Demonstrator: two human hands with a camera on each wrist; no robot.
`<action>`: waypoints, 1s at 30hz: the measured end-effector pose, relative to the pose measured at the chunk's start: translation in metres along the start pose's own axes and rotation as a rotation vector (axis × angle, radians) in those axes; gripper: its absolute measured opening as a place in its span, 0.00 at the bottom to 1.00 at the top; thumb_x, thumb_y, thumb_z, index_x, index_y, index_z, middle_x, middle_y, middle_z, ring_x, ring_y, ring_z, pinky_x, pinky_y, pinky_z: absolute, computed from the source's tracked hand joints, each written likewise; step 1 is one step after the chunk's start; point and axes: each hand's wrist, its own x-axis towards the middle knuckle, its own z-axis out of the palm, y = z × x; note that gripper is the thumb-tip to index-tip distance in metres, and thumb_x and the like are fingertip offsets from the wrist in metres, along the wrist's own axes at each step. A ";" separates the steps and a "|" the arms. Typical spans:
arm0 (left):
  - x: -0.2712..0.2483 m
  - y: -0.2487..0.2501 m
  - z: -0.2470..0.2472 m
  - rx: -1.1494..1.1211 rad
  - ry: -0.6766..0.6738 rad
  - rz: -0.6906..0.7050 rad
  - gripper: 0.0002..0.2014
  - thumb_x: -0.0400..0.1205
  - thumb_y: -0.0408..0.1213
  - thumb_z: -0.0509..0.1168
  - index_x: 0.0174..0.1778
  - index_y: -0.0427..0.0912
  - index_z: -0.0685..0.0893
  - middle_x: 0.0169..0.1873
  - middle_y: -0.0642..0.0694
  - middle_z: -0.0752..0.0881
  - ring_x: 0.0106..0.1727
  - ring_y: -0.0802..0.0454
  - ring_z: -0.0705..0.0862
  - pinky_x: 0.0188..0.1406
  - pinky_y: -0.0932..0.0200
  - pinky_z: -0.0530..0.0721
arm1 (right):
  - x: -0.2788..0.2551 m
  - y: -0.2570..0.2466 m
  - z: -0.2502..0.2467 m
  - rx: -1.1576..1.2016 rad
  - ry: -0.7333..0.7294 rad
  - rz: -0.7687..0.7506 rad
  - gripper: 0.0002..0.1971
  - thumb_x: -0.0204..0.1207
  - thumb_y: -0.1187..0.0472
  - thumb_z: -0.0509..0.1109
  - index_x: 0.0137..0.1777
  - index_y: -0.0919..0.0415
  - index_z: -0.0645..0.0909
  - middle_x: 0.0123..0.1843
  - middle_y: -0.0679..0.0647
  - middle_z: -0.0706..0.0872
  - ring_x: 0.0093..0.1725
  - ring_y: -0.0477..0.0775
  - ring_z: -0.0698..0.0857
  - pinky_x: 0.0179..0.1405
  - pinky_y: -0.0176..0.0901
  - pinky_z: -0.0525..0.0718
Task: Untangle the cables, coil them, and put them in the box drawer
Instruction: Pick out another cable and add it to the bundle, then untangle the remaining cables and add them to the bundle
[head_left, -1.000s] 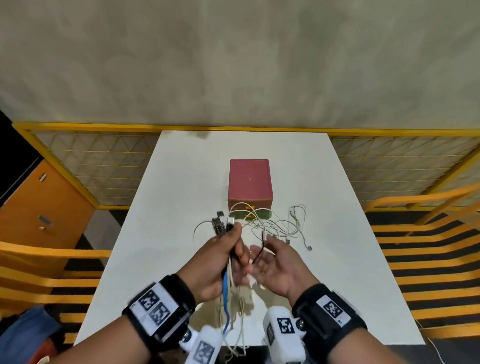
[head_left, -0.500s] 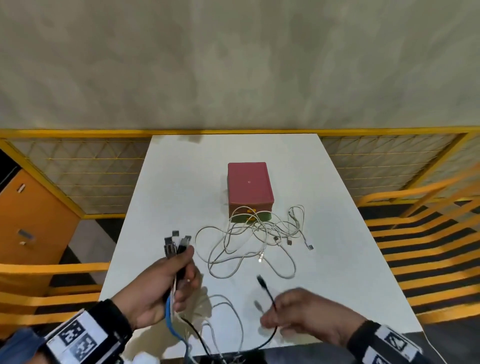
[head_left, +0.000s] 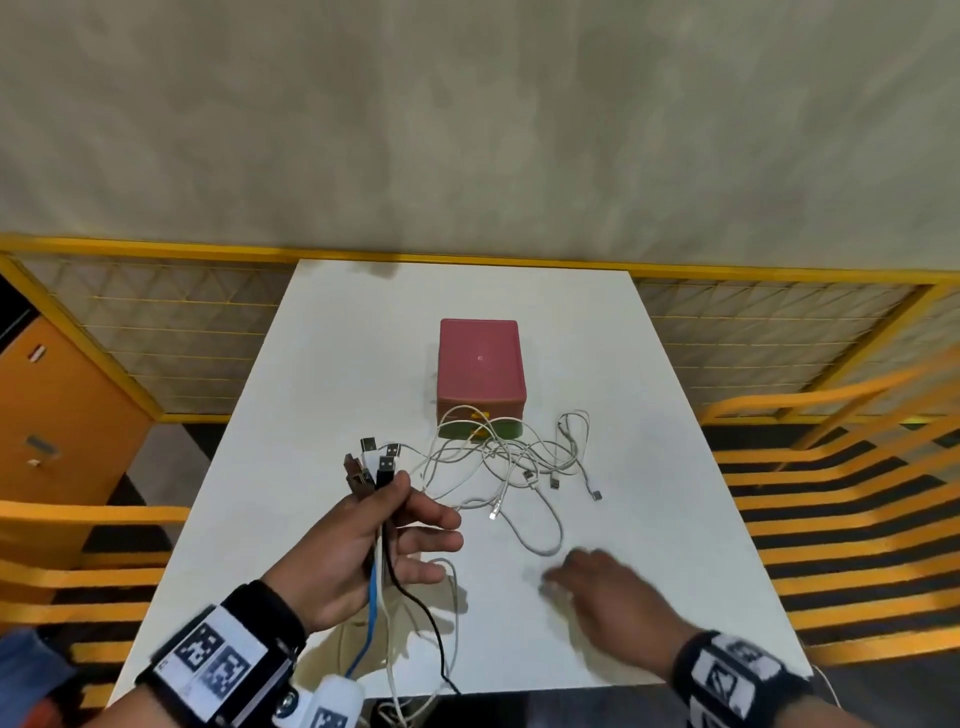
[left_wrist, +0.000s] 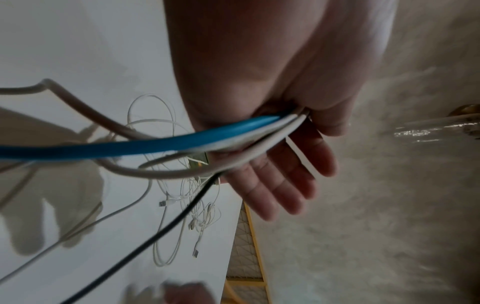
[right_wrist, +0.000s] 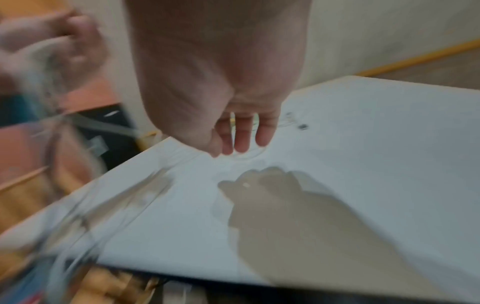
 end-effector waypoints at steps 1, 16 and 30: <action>0.001 -0.003 0.003 0.012 0.003 0.013 0.22 0.78 0.48 0.61 0.35 0.33 0.92 0.45 0.31 0.91 0.48 0.37 0.93 0.40 0.42 0.91 | 0.014 0.016 -0.007 0.058 0.099 0.112 0.21 0.78 0.52 0.56 0.70 0.42 0.77 0.62 0.49 0.81 0.61 0.58 0.80 0.56 0.55 0.81; 0.039 0.020 0.013 0.186 0.018 0.223 0.19 0.81 0.46 0.60 0.44 0.38 0.93 0.54 0.30 0.91 0.61 0.37 0.89 0.63 0.36 0.83 | 0.094 0.049 -0.013 -0.100 0.160 0.427 0.11 0.80 0.66 0.58 0.54 0.62 0.82 0.56 0.58 0.82 0.56 0.63 0.85 0.44 0.48 0.79; 0.085 0.046 0.073 0.241 -0.078 0.248 0.12 0.86 0.43 0.62 0.54 0.44 0.89 0.49 0.44 0.93 0.58 0.43 0.90 0.66 0.48 0.83 | 0.037 -0.076 -0.244 0.152 0.429 -0.370 0.17 0.65 0.73 0.69 0.52 0.56 0.85 0.45 0.46 0.87 0.49 0.51 0.82 0.48 0.48 0.81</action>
